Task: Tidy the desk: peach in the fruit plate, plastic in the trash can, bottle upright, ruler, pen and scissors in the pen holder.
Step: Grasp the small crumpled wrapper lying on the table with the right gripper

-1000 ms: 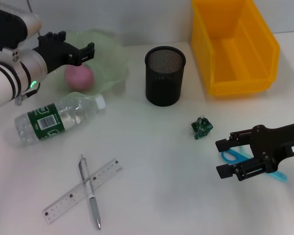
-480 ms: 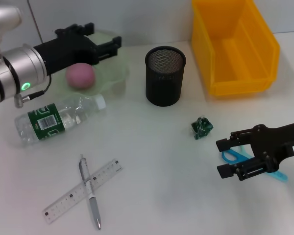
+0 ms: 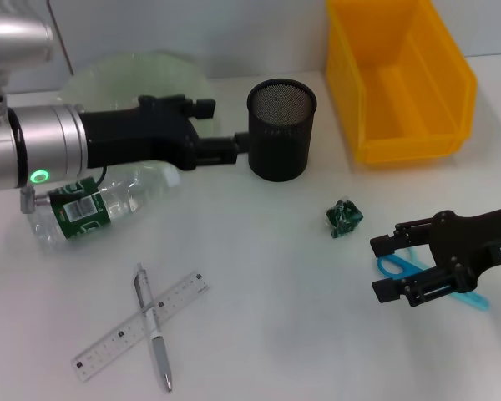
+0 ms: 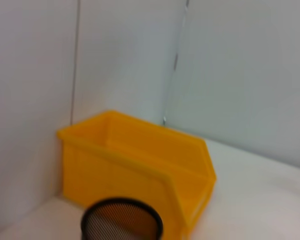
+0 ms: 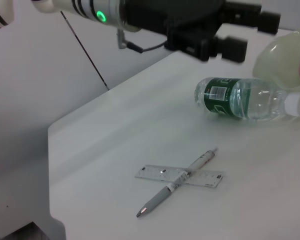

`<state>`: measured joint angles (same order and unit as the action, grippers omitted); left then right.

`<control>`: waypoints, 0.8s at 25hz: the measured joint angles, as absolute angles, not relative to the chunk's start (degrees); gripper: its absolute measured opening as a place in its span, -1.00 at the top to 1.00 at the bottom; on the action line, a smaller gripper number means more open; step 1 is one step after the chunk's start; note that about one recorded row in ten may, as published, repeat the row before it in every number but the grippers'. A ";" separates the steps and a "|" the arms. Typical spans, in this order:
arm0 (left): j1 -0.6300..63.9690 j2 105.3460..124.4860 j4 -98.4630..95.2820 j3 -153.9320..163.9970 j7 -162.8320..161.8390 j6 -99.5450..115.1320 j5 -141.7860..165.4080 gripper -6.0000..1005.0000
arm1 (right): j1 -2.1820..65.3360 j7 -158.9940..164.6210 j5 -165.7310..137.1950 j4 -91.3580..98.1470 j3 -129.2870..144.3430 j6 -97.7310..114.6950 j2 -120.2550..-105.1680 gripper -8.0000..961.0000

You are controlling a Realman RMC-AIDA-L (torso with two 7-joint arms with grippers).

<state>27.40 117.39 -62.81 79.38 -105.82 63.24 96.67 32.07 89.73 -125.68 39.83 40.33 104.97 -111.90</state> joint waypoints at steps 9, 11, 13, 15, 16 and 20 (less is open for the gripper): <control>27.94 117.96 -63.56 78.51 -109.57 72.33 103.37 -0.62 | 32.03 89.56 -125.37 39.82 40.23 105.03 -111.88 -0.58; 28.03 117.97 -63.53 78.45 -109.82 73.27 103.81 -0.62 | 32.06 89.56 -125.37 39.83 40.23 105.03 -111.88 -0.58; 28.12 117.99 -62.84 78.36 -110.17 76.20 104.63 -0.62 | 32.11 89.57 -125.43 39.86 40.24 105.05 -111.88 -0.58; 28.02 118.01 -61.68 78.29 -110.00 77.46 104.65 -0.62 | 32.14 89.58 -125.55 39.94 40.25 105.19 -111.88 -0.57; 27.84 118.01 -61.05 78.12 -109.65 77.65 104.60 -0.62 | 32.13 89.58 -125.56 40.09 40.24 105.33 -111.88 -0.57; 27.63 118.13 -59.86 77.62 -108.69 77.70 104.53 -0.62 | 31.94 89.63 -125.58 41.01 40.10 105.57 -111.88 -0.57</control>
<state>27.63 118.13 -59.86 77.62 -108.69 77.70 104.53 31.94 89.63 -125.58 41.01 40.10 105.57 -111.88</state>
